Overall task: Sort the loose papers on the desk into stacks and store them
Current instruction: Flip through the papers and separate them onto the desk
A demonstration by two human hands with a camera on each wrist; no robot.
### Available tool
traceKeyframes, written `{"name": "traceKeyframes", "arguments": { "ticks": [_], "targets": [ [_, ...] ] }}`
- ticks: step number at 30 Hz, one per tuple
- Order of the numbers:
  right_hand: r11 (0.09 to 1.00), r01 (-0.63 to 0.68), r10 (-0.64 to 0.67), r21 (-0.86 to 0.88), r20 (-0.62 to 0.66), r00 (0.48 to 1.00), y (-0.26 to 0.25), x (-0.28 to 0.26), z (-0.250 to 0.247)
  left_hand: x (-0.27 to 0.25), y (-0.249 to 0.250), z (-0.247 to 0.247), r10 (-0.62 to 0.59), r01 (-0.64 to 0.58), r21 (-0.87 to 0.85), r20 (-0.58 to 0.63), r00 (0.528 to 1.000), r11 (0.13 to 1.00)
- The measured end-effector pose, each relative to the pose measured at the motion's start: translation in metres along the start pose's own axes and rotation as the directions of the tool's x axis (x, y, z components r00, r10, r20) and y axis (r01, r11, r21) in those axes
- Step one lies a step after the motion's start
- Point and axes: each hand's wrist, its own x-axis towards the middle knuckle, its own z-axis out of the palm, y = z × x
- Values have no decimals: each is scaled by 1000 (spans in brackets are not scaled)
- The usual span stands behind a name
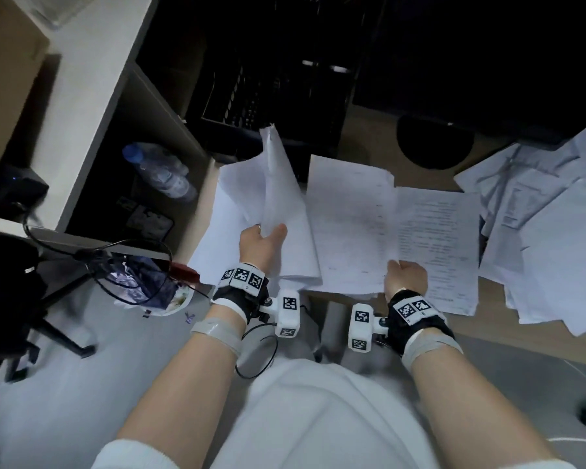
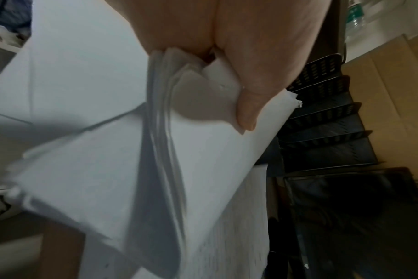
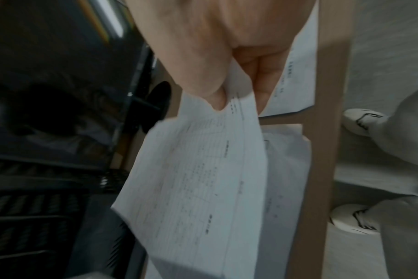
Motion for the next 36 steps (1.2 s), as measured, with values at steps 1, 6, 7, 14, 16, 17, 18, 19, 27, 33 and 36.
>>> {"name": "traceKeyframes", "arguments": {
  "ticks": [1, 6, 7, 14, 16, 17, 18, 19, 27, 33, 36],
  "targets": [
    [999, -36, 36, -1, -2, 999, 8, 4, 2, 1, -3, -1, -5, 5, 10, -8, 1000, 1000],
    [998, -7, 16, -64, 138, 990, 17, 4, 26, 1, -10, 1, -14, 12, 64, 27, 1000, 998],
    [999, 4, 4, -52, 148, 989, 13, 2, 31, 1, -11, 2, -13, 11, 66, 34, 999, 998],
    [996, -69, 57, 65, 166, 984, -12, -5, 34, 4, -9, 1, 9, -14, 45, 106, 994, 999],
    [999, -39, 35, 36, 113, 993, -16, -7, 27, 0, -7, 4, 11, -19, 76, 105, 994, 997],
    [1000, -1, 0, 9, 80, 997, -18, -7, 23, -2, -7, 6, 12, -21, 83, 111, 994, 996],
    [999, 44, -44, 3, 65, 997, -20, -7, 20, -2, -9, 9, 16, -26, 81, 125, 992, 996],
    [995, 94, -95, 19, 81, 992, -24, -9, 17, -3, -9, 10, 23, -33, 71, 144, 989, 997],
    [894, 185, -405, 409, 559, 724, -58, -32, 4, -5, -1, 35, -48, 54, -14, 273, 961, 998],
    [911, 288, -413, 296, 675, 611, -68, -37, -8, -9, 0, 40, -25, 27, -2, 281, 959, 1000],
    [921, 298, -387, 253, 692, 609, -70, -39, -9, -9, -3, 43, 24, -54, 98, 290, 957, 994]
  ]
}}
